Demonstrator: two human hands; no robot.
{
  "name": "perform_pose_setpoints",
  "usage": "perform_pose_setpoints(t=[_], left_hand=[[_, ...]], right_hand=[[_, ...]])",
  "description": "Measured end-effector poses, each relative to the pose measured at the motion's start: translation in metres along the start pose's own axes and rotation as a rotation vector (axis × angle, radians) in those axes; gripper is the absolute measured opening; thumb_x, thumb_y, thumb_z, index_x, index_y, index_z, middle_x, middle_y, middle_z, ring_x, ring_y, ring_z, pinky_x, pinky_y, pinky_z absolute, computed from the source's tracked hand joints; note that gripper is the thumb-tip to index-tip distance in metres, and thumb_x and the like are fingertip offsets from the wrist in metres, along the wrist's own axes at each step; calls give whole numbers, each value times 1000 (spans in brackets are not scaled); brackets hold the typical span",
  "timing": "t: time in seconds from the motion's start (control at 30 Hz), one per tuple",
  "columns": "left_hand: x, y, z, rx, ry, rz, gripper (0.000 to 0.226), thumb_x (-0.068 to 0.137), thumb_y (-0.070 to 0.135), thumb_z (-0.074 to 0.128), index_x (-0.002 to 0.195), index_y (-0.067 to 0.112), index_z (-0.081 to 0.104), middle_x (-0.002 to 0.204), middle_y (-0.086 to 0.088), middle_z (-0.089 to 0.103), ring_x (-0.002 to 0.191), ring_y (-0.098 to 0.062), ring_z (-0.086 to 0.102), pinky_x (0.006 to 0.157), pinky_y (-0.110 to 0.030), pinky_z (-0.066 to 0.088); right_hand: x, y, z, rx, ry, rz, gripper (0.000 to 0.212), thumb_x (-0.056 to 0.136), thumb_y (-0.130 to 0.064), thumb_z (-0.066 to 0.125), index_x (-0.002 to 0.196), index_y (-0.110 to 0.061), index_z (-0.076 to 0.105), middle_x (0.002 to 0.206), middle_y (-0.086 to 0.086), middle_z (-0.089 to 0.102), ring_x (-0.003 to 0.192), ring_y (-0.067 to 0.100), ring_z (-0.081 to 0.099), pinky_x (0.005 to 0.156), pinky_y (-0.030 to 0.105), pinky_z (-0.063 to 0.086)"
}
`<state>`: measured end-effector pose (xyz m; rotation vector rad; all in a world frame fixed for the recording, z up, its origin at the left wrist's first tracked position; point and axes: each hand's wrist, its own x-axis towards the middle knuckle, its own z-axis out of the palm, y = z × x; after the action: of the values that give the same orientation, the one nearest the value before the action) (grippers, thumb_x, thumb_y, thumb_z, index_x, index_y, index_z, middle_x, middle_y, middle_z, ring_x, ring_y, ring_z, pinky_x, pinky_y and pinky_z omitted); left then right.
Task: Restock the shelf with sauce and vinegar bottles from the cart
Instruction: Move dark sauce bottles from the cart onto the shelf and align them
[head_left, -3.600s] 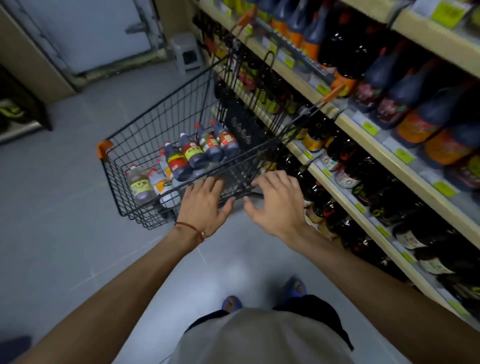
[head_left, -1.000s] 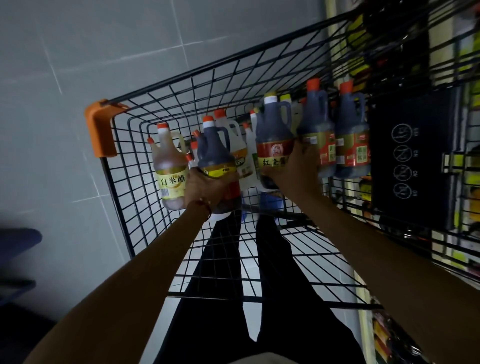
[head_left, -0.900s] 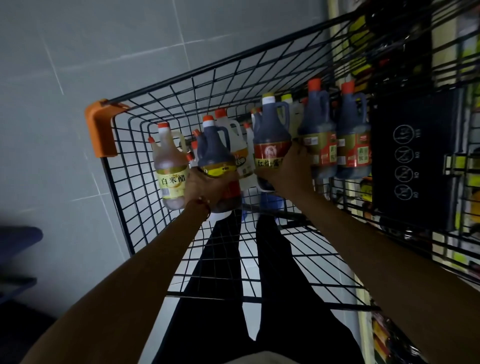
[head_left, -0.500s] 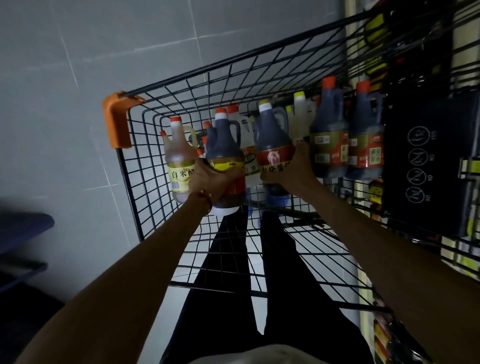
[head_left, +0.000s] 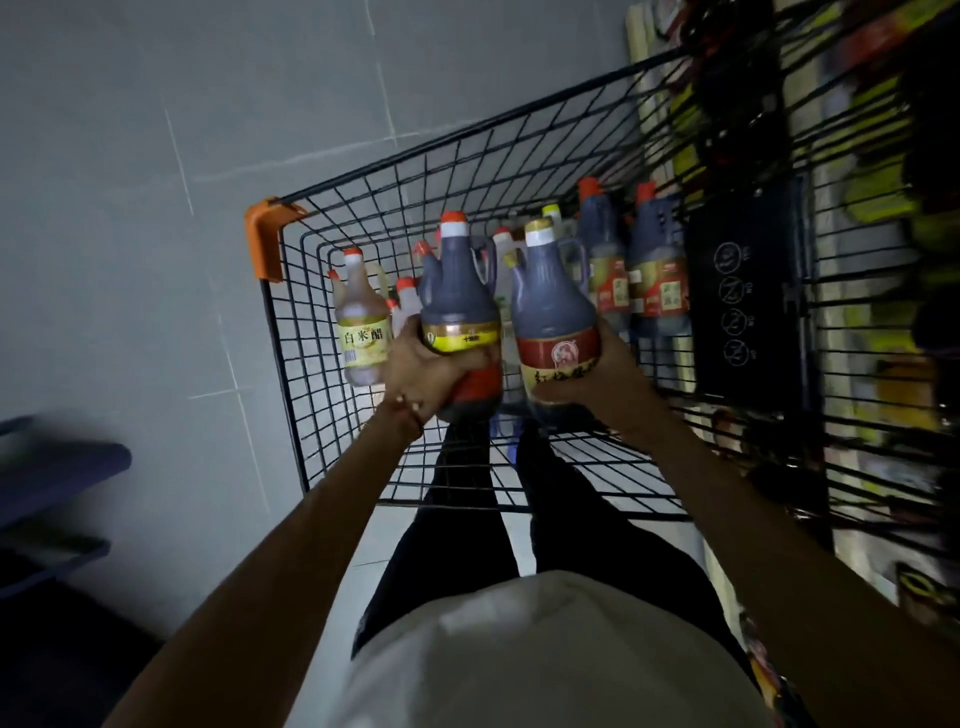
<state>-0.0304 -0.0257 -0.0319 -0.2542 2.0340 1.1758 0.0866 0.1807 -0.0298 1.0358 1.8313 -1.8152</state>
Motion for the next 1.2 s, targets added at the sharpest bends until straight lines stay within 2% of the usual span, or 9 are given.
perform_pose_setpoints(t=[0.13,0.3,0.37,0.7,0.8,0.97,1.03,1.13,1.2], left_hand=[[-35,20,12,-65,-2,49,86,55,25,99,128,13,56,110,3,74,97,-10,72,94,-43,59],[-71,40,16,-88,-21,155,95,41,54,98,120,17,61,108,0,77,100,-20,74,92,-47,59],[-84,49,16,-83,-51,196,92,44,54,97,121,17,61,108,0,77,100,-20,74,92,-48,59],[-128,69,11,-56,-336,401,83,53,55,88,124,20,63,109,2,77,100,-15,74,92,-43,59],[-138,64,4,-51,-460,412,80,58,58,86,125,21,63,111,0,77,102,-20,74,95,-50,58],[-157,54,0,-15,-611,434,73,63,54,84,123,18,65,112,-5,77,103,-26,73,95,-53,57],[-167,51,2,9,-653,454,73,62,52,85,123,16,65,111,-4,77,102,-24,74,92,-48,59],[-186,45,8,25,-693,477,64,64,39,86,120,15,65,102,2,78,91,-13,75,75,-28,59],[-196,41,15,47,-735,491,65,65,33,85,123,12,64,103,0,77,91,-15,75,75,-29,58]], right_hand=[[-38,-12,-23,59,-3,-66,98,57,15,92,141,-11,49,116,9,73,94,13,75,74,26,59],[-86,-28,-39,110,62,-124,98,58,13,93,140,-16,48,117,-3,73,94,-1,73,76,15,55],[-107,-33,-42,130,105,-161,94,60,13,92,137,-21,48,114,-9,71,89,-6,71,73,11,53],[-195,-18,-17,272,353,-265,88,65,10,90,141,-13,52,117,4,76,101,18,76,78,27,60],[-219,-8,4,331,447,-293,85,66,12,89,141,-9,52,119,10,75,103,26,75,81,34,61],[-263,8,44,395,623,-286,84,62,8,93,133,-20,55,119,4,75,102,20,75,80,32,62],[-280,17,55,407,691,-270,90,58,4,97,133,-20,54,120,2,75,103,19,75,80,33,61],[-306,28,68,445,738,-253,90,60,8,94,133,-22,53,119,2,74,101,18,75,78,30,61],[-323,34,75,472,777,-241,86,62,11,92,127,-28,52,116,-1,74,96,12,76,74,25,60]])
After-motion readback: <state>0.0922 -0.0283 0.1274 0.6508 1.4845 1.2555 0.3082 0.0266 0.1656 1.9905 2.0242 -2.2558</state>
